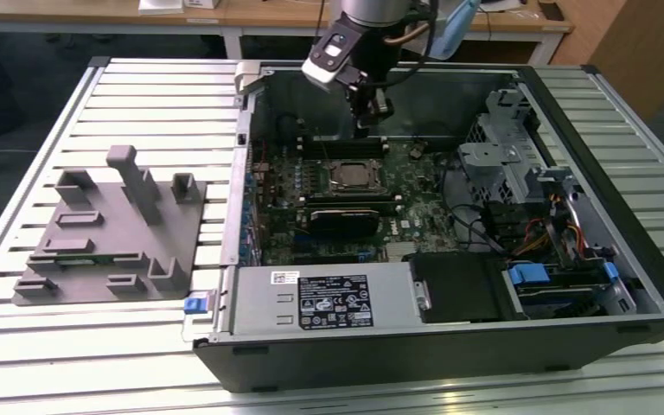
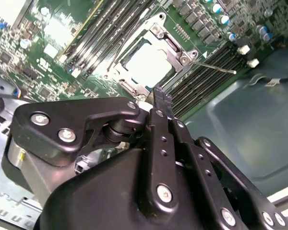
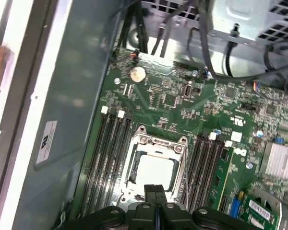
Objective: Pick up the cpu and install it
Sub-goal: 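Install the first cpu locking lever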
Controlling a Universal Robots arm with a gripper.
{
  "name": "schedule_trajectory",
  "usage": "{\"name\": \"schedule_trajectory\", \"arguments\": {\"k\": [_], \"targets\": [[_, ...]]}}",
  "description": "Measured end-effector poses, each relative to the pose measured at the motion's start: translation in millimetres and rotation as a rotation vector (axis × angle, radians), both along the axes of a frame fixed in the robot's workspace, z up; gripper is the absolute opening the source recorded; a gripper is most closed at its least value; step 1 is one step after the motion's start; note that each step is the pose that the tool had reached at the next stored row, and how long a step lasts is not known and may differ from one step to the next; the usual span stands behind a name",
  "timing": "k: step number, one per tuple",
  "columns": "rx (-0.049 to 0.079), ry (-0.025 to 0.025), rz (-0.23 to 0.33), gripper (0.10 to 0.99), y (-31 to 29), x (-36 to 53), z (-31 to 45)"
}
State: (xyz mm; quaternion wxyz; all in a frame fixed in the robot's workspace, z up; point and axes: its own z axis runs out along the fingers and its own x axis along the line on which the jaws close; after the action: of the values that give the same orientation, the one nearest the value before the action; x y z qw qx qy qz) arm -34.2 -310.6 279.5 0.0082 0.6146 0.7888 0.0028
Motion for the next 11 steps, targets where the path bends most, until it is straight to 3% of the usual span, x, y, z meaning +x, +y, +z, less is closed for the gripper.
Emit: {"name": "schedule_trajectory", "arguments": {"k": [11], "targets": [[0.000, 0.0000, 0.125, 0.106, 0.0, 0.0, 0.0]]}}
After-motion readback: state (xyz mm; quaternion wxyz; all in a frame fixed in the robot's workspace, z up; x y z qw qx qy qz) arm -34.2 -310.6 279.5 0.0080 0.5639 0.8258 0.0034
